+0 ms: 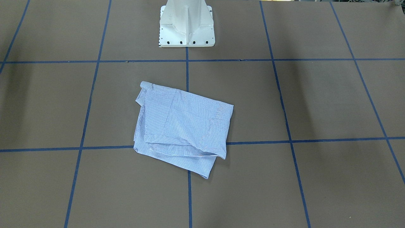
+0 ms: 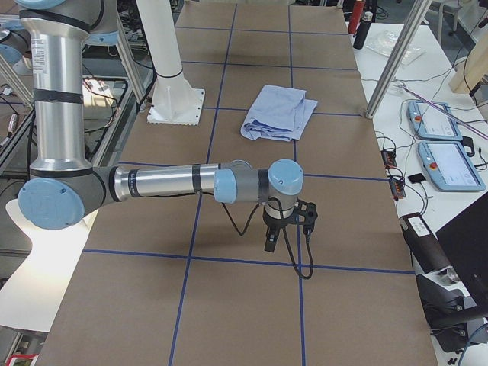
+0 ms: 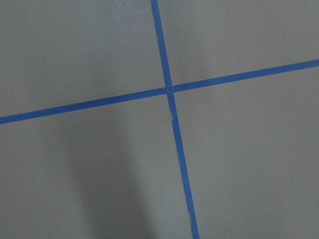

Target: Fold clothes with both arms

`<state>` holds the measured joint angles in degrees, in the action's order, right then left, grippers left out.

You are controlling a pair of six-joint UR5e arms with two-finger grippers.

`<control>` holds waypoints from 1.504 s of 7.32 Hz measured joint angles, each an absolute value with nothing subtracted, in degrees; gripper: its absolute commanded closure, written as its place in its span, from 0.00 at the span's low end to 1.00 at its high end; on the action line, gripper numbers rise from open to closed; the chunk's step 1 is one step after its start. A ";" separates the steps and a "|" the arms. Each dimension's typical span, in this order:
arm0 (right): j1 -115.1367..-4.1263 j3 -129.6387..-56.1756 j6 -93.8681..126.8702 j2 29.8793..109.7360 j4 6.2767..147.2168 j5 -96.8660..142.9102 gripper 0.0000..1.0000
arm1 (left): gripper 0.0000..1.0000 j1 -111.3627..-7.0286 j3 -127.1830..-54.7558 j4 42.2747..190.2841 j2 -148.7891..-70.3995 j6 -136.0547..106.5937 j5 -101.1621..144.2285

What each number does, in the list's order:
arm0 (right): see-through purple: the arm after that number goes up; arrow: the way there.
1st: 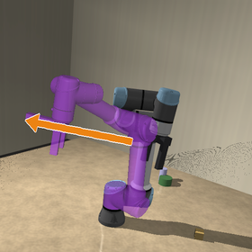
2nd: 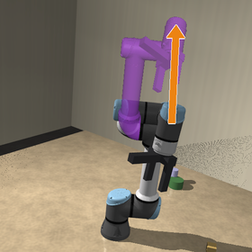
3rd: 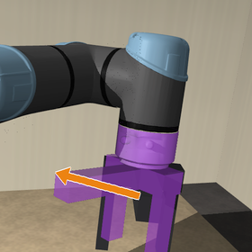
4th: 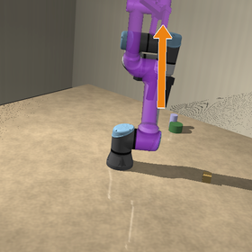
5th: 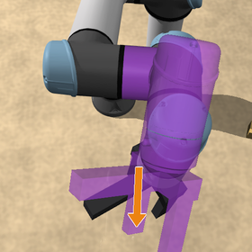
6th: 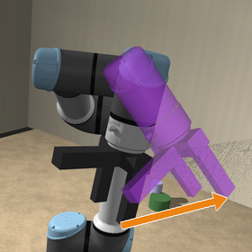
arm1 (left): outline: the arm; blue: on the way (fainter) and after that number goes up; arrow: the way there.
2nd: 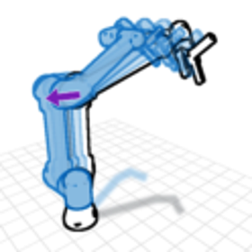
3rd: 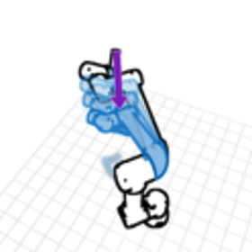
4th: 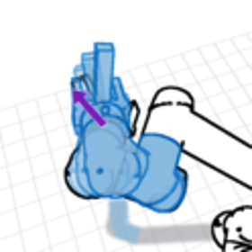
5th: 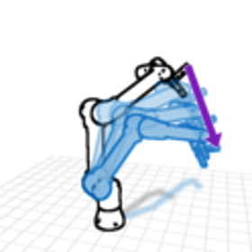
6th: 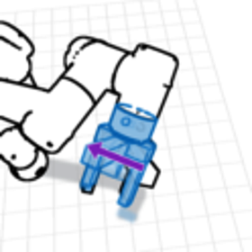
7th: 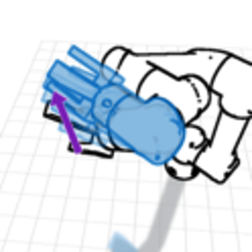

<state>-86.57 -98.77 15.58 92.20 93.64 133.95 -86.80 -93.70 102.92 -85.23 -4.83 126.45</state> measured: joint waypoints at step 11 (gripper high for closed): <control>-86.57 -98.44 15.98 92.72 93.02 134.83 0.00 | 0.00 -88.59 -98.64 90.02 -84.47 7.46 132.78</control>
<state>-86.57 -98.44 15.98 92.72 93.02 134.83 -88.59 -98.64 90.02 -84.47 7.46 132.78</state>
